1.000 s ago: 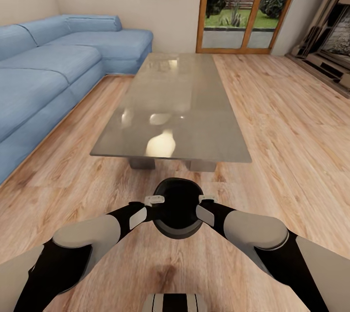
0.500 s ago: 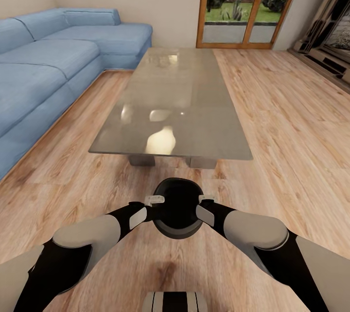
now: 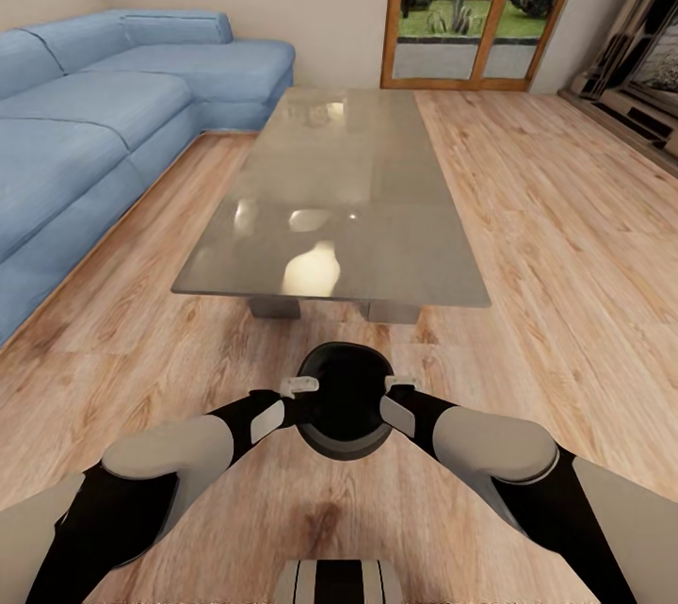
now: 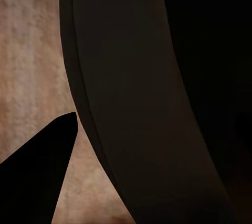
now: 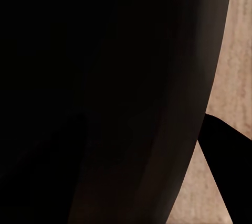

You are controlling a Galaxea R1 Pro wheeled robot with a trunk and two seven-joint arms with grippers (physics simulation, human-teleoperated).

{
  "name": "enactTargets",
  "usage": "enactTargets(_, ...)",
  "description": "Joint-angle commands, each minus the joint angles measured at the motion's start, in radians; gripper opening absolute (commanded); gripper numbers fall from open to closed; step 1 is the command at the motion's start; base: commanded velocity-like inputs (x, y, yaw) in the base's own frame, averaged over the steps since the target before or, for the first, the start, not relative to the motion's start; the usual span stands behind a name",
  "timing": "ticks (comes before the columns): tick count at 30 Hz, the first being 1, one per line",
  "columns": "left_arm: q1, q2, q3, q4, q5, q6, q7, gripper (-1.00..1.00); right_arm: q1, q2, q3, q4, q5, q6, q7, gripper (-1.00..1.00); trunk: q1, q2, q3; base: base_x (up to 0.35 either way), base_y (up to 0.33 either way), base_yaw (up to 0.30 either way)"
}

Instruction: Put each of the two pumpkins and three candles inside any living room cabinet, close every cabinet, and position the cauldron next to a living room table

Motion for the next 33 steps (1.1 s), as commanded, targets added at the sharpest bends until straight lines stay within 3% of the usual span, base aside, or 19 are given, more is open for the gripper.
enactTargets(1, 0.001, 0.000, -0.020, -0.005, 0.018, 0.012, 0.006, -1.00, -0.001, 0.000, 0.017, -0.018, -0.019, -0.003, -0.003, -1.00, 0.021, 0.000, -0.005, 0.000, 0.000, 0.000)
enactTargets(13, 0.001, 0.000, -0.020, -0.004, 0.019, 0.011, 0.006, -1.00, -0.001, 0.000, 0.017, -0.018, -0.019, -0.001, -0.008, -1.00, 0.022, -0.001, -0.009, 0.000, 0.000, 0.000)
enactTargets(14, 0.001, 0.000, -0.020, -0.004, 0.019, 0.011, 0.006, -1.00, -0.001, 0.001, 0.017, -0.018, -0.019, -0.001, -0.009, 1.00, 0.022, -0.001, -0.009, 0.000, 0.000, 0.000)
enactTargets(26, 0.001, 0.000, -0.020, -0.005, 0.018, 0.011, 0.006, -1.00, -0.001, 0.000, 0.017, -0.018, -0.019, -0.001, -0.010, 1.00, 0.022, -0.001, -0.009, 0.000, 0.000, 0.000)
enactTargets(27, 0.001, 0.000, -0.020, -0.005, 0.018, 0.011, 0.006, 1.00, -0.001, 0.000, 0.017, -0.018, -0.020, -0.001, -0.009, 1.00, 0.022, -0.001, -0.009, 0.000, 0.000, 0.000)
enactTargets(33, 0.001, 0.000, -0.019, -0.005, 0.019, 0.010, 0.006, 1.00, -0.001, -0.001, 0.017, -0.018, -0.020, -0.001, -0.008, 1.00, 0.022, -0.001, -0.009, 0.000, 0.000, 0.000)
